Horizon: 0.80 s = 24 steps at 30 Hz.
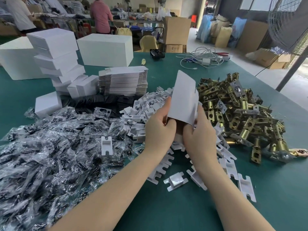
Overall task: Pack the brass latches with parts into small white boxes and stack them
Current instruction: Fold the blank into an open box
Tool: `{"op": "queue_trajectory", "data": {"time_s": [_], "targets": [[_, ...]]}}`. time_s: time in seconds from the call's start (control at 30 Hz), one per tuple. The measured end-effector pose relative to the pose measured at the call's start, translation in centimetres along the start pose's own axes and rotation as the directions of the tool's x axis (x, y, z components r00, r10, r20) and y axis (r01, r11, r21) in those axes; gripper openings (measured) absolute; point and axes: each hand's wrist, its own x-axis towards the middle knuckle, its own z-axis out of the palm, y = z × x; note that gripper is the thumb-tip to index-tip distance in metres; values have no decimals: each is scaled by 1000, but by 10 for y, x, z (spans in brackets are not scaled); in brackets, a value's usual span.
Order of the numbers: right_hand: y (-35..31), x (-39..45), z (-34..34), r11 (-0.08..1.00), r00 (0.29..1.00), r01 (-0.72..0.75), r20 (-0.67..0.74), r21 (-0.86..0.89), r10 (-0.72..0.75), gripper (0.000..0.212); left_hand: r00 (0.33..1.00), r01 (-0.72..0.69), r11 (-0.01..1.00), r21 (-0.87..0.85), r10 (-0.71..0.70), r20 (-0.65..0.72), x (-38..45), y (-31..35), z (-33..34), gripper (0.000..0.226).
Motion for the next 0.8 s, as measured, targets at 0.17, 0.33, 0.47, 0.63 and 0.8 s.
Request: {"op": "queue_trajectory", "data": {"time_s": [0.17, 0.33, 0.47, 0.63, 0.8], "targets": [[-2, -3, 3, 990, 997, -69, 48, 126, 64, 59, 993, -98, 964, 246, 77, 92, 0, -3, -5, 70], [-1, 1, 1, 895, 979, -204, 78, 397, 189, 58, 933, -56, 931, 362, -80, 351, 11, -5, -14, 79], [3, 3, -5, 887, 979, -202, 103, 415, 175, 58, 904, 221, 974, -52, -184, 387, 24, 3, -23, 61], [-6, -4, -3, 878, 976, -160, 206, 452, 72, 59, 874, 486, 758, -436, -405, 270, 36, 4, -34, 16], [-6, 4, -14, 599, 861, -409, 509, 688, 3, 51, 875, 484, 694, -533, -395, 281, 44, 1, -48, 32]]}}
